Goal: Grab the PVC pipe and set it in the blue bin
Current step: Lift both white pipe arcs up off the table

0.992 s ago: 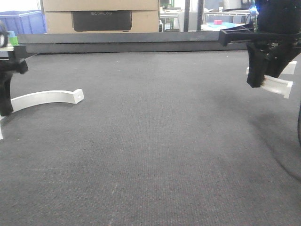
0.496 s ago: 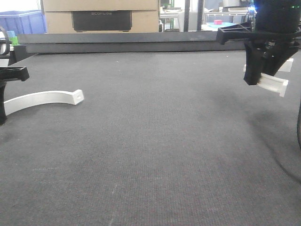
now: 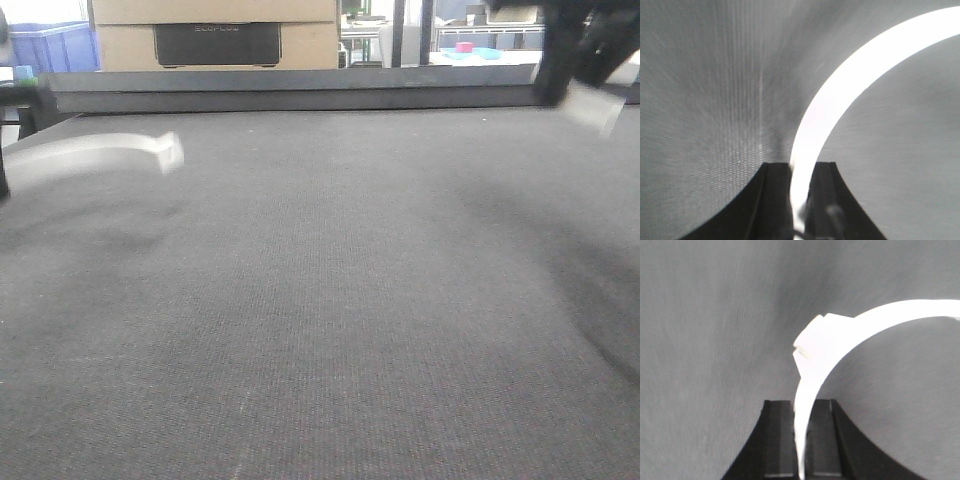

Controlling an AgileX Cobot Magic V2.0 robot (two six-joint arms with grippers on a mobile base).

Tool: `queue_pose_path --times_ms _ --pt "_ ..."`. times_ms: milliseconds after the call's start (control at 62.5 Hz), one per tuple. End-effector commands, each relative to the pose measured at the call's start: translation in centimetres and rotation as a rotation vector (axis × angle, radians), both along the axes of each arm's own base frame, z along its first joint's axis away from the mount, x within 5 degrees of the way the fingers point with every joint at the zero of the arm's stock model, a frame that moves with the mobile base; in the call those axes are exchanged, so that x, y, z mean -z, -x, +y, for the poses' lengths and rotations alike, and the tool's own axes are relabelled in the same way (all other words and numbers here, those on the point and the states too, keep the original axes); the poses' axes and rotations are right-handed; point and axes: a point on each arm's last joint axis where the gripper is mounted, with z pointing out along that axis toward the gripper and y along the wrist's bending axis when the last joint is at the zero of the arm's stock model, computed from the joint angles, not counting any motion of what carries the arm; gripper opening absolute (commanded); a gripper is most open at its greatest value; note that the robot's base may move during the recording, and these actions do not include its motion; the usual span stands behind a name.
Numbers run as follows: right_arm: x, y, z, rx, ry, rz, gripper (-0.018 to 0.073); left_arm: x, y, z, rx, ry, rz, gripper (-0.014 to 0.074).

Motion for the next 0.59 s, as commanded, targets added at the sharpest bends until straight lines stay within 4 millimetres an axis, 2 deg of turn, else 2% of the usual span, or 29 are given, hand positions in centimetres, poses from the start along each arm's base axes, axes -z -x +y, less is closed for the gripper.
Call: queue_pose_path --times_ms 0,128,288,432,576 --pt "-1.8 0.3 -1.5 0.047 -0.016 -0.081 -0.0160 -3.9 0.8 -0.2 -0.008 0.021 -0.152 -0.0111" --pt "-2.3 0.0 -3.6 0.129 -0.053 -0.104 -0.0160 -7.7 2.0 -0.8 0.005 0.021 -0.344 -0.0111" --pt "-2.0 -0.6 -5.0 0.163 -0.105 -0.198 -0.0160 -10.5 2.6 -1.9 0.033 0.029 -0.518 -0.0111" --pt "-0.6 0.5 -5.2 0.177 -0.130 -0.252 -0.0160 -11.7 2.9 -3.2 0.063 0.044 -0.635 -0.0111" --pt "0.4 2.7 -5.6 0.189 -0.142 -0.357 -0.0160 -10.4 3.8 -3.8 0.068 0.065 -0.673 -0.0111"
